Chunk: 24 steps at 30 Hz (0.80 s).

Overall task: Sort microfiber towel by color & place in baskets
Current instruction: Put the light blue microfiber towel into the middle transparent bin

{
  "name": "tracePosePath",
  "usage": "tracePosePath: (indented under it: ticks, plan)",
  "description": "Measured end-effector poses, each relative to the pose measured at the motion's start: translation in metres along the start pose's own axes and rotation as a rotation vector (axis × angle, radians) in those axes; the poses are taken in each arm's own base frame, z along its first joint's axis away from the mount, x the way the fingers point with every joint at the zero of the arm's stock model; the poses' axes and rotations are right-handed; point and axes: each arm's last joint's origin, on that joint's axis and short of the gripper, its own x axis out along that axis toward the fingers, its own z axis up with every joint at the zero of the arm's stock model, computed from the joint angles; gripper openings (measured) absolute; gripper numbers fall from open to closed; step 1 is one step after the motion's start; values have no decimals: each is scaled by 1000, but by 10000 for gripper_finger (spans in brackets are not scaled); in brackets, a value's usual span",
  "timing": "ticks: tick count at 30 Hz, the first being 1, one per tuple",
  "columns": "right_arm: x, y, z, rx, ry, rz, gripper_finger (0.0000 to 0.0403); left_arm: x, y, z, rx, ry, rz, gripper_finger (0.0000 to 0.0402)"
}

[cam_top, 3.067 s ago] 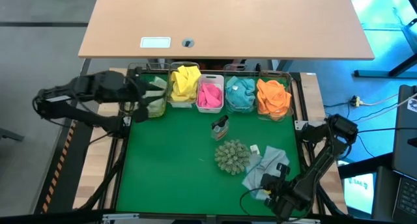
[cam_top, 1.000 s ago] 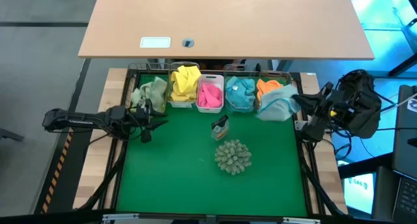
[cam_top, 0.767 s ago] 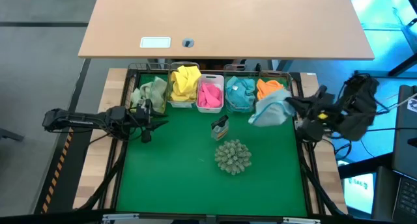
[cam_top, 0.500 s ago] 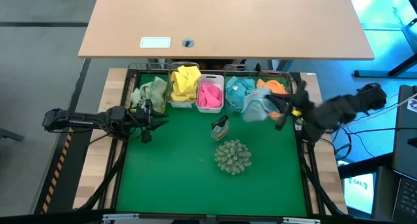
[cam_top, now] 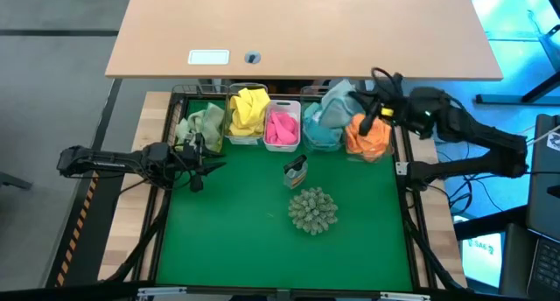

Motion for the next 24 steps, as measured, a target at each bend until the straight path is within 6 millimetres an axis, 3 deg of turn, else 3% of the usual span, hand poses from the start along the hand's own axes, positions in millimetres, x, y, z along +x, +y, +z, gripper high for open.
tracePosePath:
  ticks: [11,17,24]
  plan:
    - [75,-35,-27,-41,201,8,1,0,0,0,-20,1,0,112]
    - [116,-43,-52,-41,326,56,1,0,0,0,-25,2,0,112]
    - [148,-49,-73,-5,389,140,1,0,0,0,-25,2,0,112]
